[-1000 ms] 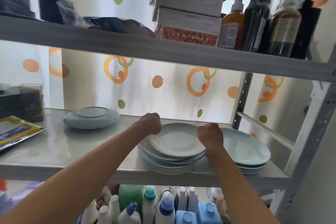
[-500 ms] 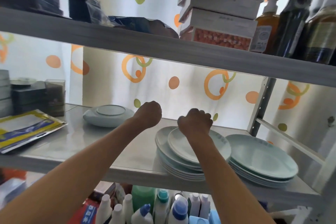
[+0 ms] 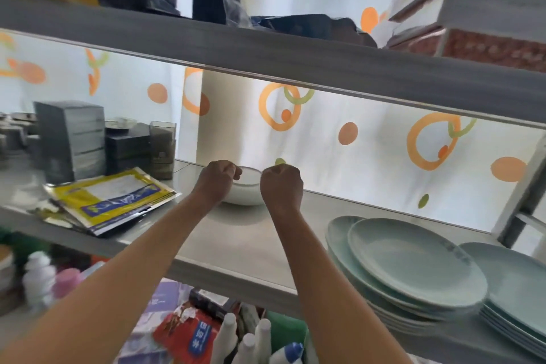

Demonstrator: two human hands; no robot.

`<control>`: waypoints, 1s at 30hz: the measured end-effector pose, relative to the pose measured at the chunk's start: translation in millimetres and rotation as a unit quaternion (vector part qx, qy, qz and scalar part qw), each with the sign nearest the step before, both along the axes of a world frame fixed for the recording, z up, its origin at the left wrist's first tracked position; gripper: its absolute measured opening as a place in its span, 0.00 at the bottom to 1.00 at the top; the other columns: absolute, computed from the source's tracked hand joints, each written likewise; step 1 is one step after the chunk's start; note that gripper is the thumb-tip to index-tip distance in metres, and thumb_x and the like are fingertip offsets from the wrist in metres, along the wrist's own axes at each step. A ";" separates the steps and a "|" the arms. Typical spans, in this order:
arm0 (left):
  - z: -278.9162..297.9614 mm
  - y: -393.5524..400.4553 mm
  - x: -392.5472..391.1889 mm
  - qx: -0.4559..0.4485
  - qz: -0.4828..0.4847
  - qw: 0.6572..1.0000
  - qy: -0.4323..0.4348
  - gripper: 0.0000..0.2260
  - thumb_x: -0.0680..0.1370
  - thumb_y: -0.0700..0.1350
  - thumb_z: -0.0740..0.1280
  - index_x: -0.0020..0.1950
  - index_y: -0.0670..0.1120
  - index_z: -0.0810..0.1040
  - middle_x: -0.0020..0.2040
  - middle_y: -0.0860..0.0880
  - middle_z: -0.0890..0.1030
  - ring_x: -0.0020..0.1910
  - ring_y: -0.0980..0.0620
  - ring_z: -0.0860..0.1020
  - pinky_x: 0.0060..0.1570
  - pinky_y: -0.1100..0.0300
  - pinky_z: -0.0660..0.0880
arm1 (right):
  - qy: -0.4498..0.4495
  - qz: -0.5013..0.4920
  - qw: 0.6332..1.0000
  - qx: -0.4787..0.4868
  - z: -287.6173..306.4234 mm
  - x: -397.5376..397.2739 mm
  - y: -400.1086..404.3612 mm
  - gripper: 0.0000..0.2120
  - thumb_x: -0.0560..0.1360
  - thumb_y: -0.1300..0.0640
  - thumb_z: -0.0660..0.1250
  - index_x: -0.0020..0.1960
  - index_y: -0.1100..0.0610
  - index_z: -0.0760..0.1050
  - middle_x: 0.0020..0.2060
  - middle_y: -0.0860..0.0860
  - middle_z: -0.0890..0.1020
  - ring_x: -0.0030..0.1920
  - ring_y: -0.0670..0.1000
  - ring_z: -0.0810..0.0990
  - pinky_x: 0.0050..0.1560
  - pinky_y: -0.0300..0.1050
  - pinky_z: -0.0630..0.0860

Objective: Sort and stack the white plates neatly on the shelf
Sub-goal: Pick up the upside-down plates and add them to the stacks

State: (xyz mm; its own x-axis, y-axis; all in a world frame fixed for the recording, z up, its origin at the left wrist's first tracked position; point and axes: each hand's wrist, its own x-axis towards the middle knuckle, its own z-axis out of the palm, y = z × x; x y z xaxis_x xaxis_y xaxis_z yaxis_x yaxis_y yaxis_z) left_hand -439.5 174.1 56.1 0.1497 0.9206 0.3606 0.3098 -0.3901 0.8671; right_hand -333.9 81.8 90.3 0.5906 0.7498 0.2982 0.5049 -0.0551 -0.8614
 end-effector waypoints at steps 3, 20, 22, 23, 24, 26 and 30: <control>-6.0 18.8 -11.9 -0.062 -0.009 0.992 -0.112 0.14 0.82 0.41 0.55 0.46 0.44 0.80 0.43 0.48 0.82 0.42 0.51 0.76 0.39 0.58 0.70 | 0.051 -0.011 0.998 -0.019 -16.4 3.7 26.4 0.14 0.71 0.64 0.59 0.27 0.57 0.63 0.25 0.50 0.67 0.26 0.50 0.63 0.32 0.44 0.63; -55.5 98.3 16.3 -0.161 0.141 0.975 -0.063 0.35 0.72 0.62 0.66 0.70 0.40 0.66 0.68 0.41 0.73 0.66 0.42 0.72 0.61 0.54 0.68 | -0.004 -0.134 0.984 -0.119 -94.9 29.6 119.8 0.44 0.68 0.26 0.57 0.68 0.61 0.68 0.65 0.56 0.74 0.67 0.58 0.70 0.68 0.51 0.62; -60.9 104.8 21.6 -0.149 0.160 0.976 -0.005 0.34 0.70 0.60 0.70 0.67 0.40 0.68 0.67 0.41 0.74 0.65 0.41 0.73 0.62 0.53 0.69 | -0.041 -0.139 0.979 -0.145 -97.0 30.3 125.0 0.49 0.65 0.24 0.58 0.70 0.62 0.65 0.67 0.57 0.73 0.68 0.57 0.69 0.69 0.51 0.61; -62.2 106.2 21.9 -0.142 0.168 0.975 0.010 0.33 0.70 0.59 0.70 0.67 0.40 0.68 0.66 0.41 0.74 0.65 0.41 0.73 0.62 0.52 0.70 | -0.048 -0.138 0.978 -0.151 -98.0 30.2 126.6 0.50 0.64 0.24 0.58 0.71 0.62 0.64 0.68 0.57 0.72 0.68 0.57 0.68 0.69 0.51 0.60; -61.8 105.3 22.1 -0.141 0.170 0.975 0.016 0.32 0.71 0.58 0.70 0.67 0.40 0.68 0.67 0.41 0.73 0.65 0.41 0.72 0.62 0.52 0.69 | -0.050 -0.137 0.978 -0.151 -99.4 31.4 127.9 0.51 0.64 0.24 0.59 0.71 0.62 0.64 0.68 0.57 0.72 0.68 0.57 0.68 0.69 0.51 0.60; -62.2 103.6 22.5 -0.132 0.172 0.976 0.020 0.31 0.72 0.56 0.69 0.68 0.40 0.66 0.68 0.40 0.72 0.66 0.40 0.71 0.62 0.52 0.68 | -0.046 -0.129 0.980 -0.145 -99.9 34.7 127.3 0.49 0.64 0.25 0.61 0.69 0.62 0.65 0.66 0.57 0.73 0.68 0.58 0.69 0.68 0.51 0.60; -63.0 96.9 24.0 -0.111 0.165 0.979 0.041 0.30 0.75 0.53 0.65 0.71 0.40 0.63 0.69 0.38 0.68 0.67 0.39 0.69 0.64 0.51 0.66 | 0.003 -0.110 0.986 -0.125 -99.0 43.3 125.1 0.45 0.63 0.29 0.66 0.67 0.62 0.67 0.64 0.57 0.74 0.67 0.58 0.70 0.68 0.51 0.62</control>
